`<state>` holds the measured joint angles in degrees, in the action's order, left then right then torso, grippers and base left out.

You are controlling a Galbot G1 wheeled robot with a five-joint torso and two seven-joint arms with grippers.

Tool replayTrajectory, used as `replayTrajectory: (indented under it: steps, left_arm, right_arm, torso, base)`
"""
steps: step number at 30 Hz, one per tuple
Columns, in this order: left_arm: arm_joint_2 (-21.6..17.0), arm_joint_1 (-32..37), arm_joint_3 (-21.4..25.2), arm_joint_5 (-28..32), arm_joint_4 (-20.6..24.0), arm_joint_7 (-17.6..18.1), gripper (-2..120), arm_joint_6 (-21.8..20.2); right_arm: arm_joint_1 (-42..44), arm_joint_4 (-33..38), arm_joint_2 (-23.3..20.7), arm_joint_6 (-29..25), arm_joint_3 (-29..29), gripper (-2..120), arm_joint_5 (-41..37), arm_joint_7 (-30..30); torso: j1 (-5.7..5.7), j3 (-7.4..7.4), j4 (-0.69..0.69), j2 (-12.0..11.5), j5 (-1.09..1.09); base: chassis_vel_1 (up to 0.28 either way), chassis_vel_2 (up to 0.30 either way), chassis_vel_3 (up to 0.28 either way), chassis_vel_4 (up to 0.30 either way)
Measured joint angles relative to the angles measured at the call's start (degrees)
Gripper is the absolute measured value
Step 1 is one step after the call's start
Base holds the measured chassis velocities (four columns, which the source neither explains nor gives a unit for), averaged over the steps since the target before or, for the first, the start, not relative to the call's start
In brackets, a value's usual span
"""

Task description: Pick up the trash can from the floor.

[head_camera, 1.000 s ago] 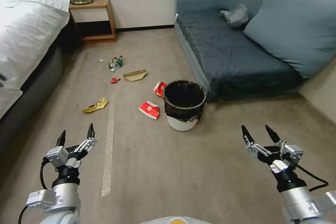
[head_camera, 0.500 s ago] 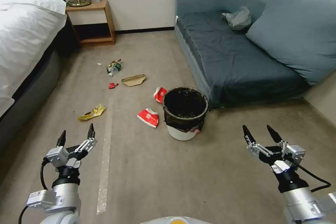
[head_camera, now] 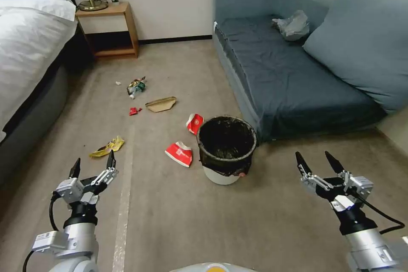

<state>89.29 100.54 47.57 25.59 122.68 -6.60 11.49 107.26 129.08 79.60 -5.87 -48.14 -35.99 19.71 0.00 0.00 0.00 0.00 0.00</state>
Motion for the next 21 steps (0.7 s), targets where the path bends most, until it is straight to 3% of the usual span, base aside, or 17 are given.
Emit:
replayTrajectory:
  steps: [21]
  left_arm:
    - [-0.5,0.5,-0.3,0.2,0.6,-0.1,100,0.4]
  right_arm:
    - [0.5,0.5,0.9,-0.3,0.0,100,0.2,0.8]
  torso:
    - [0.0,0.0,0.0,0.0,0.0]
  base:
    - [-0.117,0.119,0.111,-0.114]
